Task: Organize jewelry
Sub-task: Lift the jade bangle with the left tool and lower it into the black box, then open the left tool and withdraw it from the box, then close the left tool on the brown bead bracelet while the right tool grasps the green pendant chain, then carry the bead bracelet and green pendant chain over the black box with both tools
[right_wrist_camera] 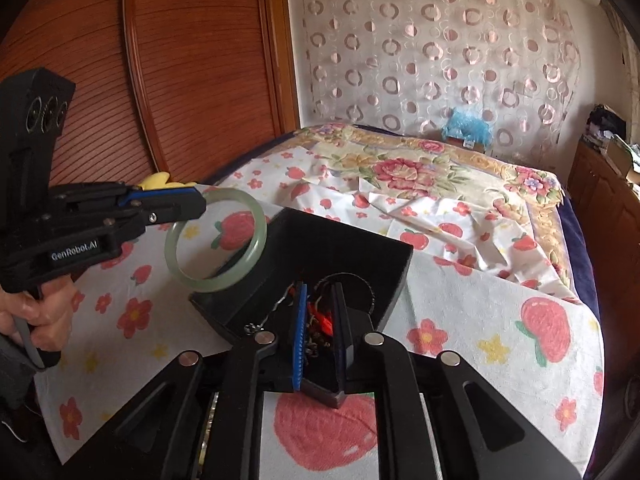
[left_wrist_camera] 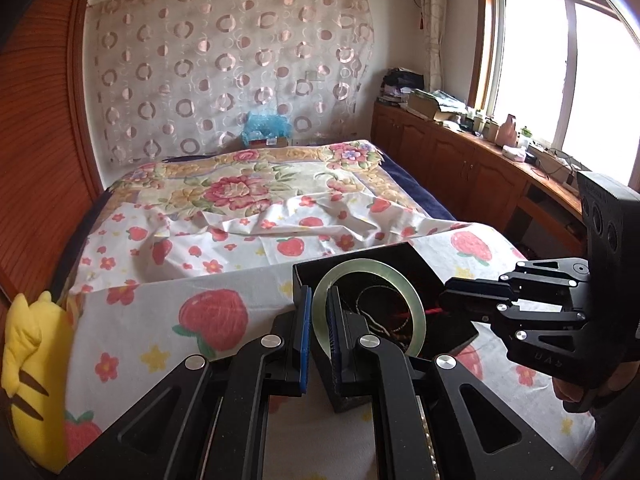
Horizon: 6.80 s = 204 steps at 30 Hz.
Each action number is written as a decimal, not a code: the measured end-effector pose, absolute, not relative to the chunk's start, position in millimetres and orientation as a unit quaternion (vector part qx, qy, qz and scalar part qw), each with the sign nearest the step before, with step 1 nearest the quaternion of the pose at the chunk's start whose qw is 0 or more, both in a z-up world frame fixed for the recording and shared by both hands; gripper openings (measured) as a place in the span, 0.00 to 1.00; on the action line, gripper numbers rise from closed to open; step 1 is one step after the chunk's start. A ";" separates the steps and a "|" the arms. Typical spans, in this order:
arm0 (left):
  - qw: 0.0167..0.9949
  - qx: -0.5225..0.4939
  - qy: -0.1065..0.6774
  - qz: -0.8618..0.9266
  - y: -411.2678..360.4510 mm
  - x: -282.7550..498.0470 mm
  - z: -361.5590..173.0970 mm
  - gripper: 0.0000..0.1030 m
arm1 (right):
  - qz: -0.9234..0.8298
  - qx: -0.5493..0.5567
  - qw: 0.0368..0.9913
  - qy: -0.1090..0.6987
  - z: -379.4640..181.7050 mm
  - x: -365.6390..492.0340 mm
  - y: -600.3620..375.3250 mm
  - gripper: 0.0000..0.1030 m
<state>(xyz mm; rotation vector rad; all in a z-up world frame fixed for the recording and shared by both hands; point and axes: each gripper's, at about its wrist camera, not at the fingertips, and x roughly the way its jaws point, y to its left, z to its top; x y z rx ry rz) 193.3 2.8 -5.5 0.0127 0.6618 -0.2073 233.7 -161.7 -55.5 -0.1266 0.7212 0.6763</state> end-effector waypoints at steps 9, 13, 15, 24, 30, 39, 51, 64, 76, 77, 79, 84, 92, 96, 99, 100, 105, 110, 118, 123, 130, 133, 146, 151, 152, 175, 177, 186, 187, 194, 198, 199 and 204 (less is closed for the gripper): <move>0.936 0.016 0.335 -0.109 -3.9 215.3 -15.6 0.07 | 0.294 -0.054 0.893 0.337 -55.1 241.8 -177.1 0.18; 0.933 0.021 0.343 -0.108 -9.6 223.6 -22.3 0.07 | 0.285 -0.046 0.899 0.331 -50.5 243.5 -185.9 0.18; 0.931 0.025 0.348 -0.110 -13.5 226.6 -25.8 0.07 | 0.283 -0.045 0.899 0.331 -50.2 244.6 -189.5 0.18; 0.924 0.044 0.360 -0.117 -28.2 236.0 -34.2 0.07 | 0.284 -0.046 0.898 0.332 -53.1 244.1 -194.6 0.18; 0.921 0.048 0.368 -0.121 -30.5 242.3 -39.5 0.08 | 0.283 -0.048 0.898 0.333 -55.1 243.2 -193.2 0.18; 0.923 0.040 0.364 -0.122 -25.5 236.2 -35.6 0.08 | 0.278 -0.056 0.901 0.329 -54.3 239.1 -191.5 0.18; 0.932 0.037 0.342 -0.116 -16.5 180.1 -18.6 0.08 | 0.270 -0.068 0.908 0.313 -33.6 187.2 -197.5 0.18; 0.925 0.059 0.356 -0.120 -19.4 90.1 -35.0 0.20 | 0.257 -0.061 0.902 0.341 -66.3 108.3 -207.6 0.18; 0.908 0.051 0.394 -0.135 -30.2 54.9 -74.2 0.41 | 0.259 -0.049 0.889 0.374 -101.3 63.7 -214.8 0.18; 0.905 0.049 0.399 -0.137 -30.8 55.6 -76.4 0.41 | 0.260 -0.051 0.888 0.375 -102.8 60.9 -215.6 0.18; 0.901 0.044 0.407 -0.144 -32.4 54.0 -80.8 0.41 | 0.262 -0.051 0.887 0.377 -104.7 57.8 -217.3 0.18; 0.894 0.043 0.418 -0.159 -43.1 51.8 -88.6 0.41 | 0.265 -0.048 0.883 0.385 -111.8 55.6 -216.4 0.18; 0.886 0.064 0.429 -0.162 -59.3 58.2 -98.3 0.39 | 0.277 -0.044 0.880 0.383 -113.6 53.4 -216.2 0.18; 0.890 0.076 0.423 -0.154 -63.4 56.8 -98.1 0.31 | 0.278 -0.046 0.881 0.380 -114.0 52.5 -216.0 0.18; 0.889 0.088 0.420 -0.163 -67.4 53.1 -97.5 0.12 | 0.278 -0.047 0.880 0.381 -113.3 52.1 -214.9 0.18; 0.888 0.091 0.420 -0.164 -67.6 52.3 -96.2 0.12 | 0.278 -0.047 0.881 0.381 -112.8 52.0 -214.6 0.18; 0.903 0.071 0.390 -0.165 -58.6 35.5 -71.3 0.12 | 0.278 -0.044 0.880 0.382 -112.5 53.2 -216.1 0.18; 0.914 0.044 0.365 -0.168 -44.4 19.3 -51.8 0.12 | 0.273 -0.051 0.878 0.389 -113.9 56.1 -213.6 0.18; 0.925 0.021 0.344 -0.161 -27.9 6.3 -41.8 0.12 | 0.276 -0.110 0.870 0.393 -107.9 74.3 -191.6 0.18; 0.929 0.013 0.336 -0.156 -18.9 5.1 -39.1 0.12 | 0.284 -0.135 0.853 0.416 -117.1 92.2 -179.3 0.18; 0.928 0.005 0.339 -0.154 -13.5 6.7 -43.1 0.12 | 0.295 -0.155 0.847 0.415 -116.9 96.2 -169.2 0.16; 0.928 0.007 0.340 -0.154 -13.1 7.3 -43.8 0.12 | 0.303 -0.161 0.843 0.413 -116.0 90.4 -169.2 0.13; 0.932 0.009 0.329 -0.149 -12.4 13.9 -36.8 0.12 | 0.322 -0.139 0.858 0.375 -78.7 65.3 -178.7 0.12; 0.937 0.010 0.317 -0.147 -12.6 19.3 -25.3 0.12 | 0.320 -0.136 0.867 0.356 -59.9 65.1 -180.1 0.12; 0.938 0.010 0.315 -0.147 -12.4 20.3 -23.3 0.12 | 0.319 -0.135 0.869 0.352 -56.0 65.5 -180.5 0.12; 0.954 0.018 0.264 -0.142 -11.5 52.8 19.1 0.12 | 0.296 -0.112 0.900 0.299 3.3 135.3 -176.0 0.13; 0.955 0.019 0.262 -0.140 -11.1 57.6 22.3 0.12 | 0.290 -0.112 0.903 0.297 5.2 145.7 -173.3 0.13; 0.959 0.025 0.253 -0.129 -17.3 83.2 35.6 0.12 | 0.285 -0.089 0.905 0.303 3.8 183.4 -166.3 0.13; 0.959 0.026 0.252 -0.128 -18.0 85.9 37.0 0.12 | 0.285 -0.087 0.904 0.306 2.6 187.8 -166.0 0.13; 0.959 0.028 0.253 -0.126 -20.8 100.1 40.7 0.12 | 0.276 -0.090 0.903 0.318 -11.9 206.9 -159.1 0.13; 0.959 0.031 0.256 -0.122 -21.8 110.7 43.0 0.12 | 0.273 -0.084 0.902 0.324 -19.6 214.7 -158.7 0.13; 0.958 0.031 0.257 -0.121 -22.1 114.5 43.2 0.12 | 0.272 -0.082 0.902 0.326 -20.9 216.2 -158.7 0.13; 0.956 0.022 0.265 -0.120 -21.1 124.3 40.6 0.12 | 0.267 -0.060 0.906 0.322 -26.3 219.8 -164.2 0.13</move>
